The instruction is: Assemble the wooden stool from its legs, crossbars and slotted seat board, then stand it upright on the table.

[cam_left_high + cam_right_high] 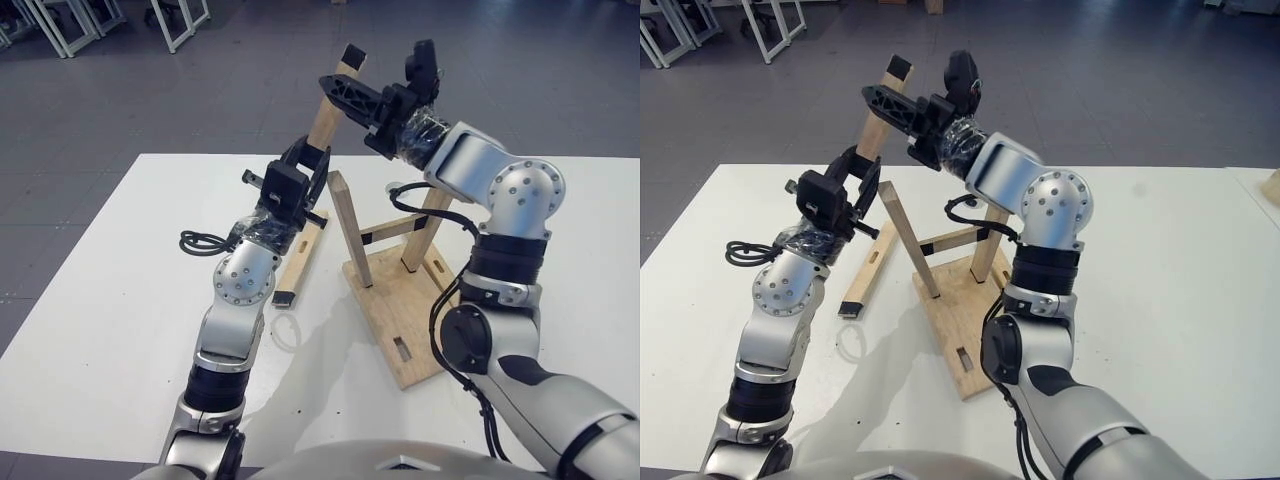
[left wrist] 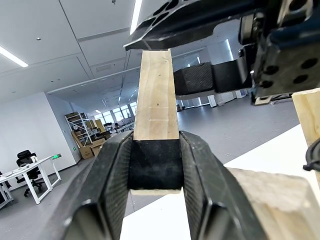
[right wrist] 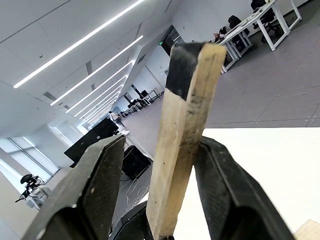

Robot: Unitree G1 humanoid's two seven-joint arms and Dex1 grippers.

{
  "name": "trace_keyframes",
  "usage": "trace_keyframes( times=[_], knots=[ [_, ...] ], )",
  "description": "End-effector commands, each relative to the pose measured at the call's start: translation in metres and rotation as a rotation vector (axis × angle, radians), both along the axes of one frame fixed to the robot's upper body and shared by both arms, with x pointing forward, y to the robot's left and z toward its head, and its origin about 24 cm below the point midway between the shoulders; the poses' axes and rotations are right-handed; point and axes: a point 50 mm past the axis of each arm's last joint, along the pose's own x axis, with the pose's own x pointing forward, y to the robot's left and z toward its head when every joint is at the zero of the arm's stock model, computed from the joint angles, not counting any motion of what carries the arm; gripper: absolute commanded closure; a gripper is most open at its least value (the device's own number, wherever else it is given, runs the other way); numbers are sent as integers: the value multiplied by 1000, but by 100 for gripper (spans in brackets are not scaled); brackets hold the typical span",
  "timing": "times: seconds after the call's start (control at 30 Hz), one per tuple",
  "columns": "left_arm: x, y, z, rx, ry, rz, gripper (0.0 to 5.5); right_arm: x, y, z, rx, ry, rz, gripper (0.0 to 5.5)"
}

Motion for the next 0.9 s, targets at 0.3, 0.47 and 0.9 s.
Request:
trace_keyframes(
  times=[0.3,0.47,0.9],
  knots=[
    [-1,-5,-16,23,76,-65,417,5,1,24,82,-54,66,483],
    [-1,-5,-26,-36,178,-124,380,1,-2,26,121,-42,102,493],
    [0,19,-53,-57,319,-40,215,-9,-66,72,154,-192,-132,511]
  ],
)
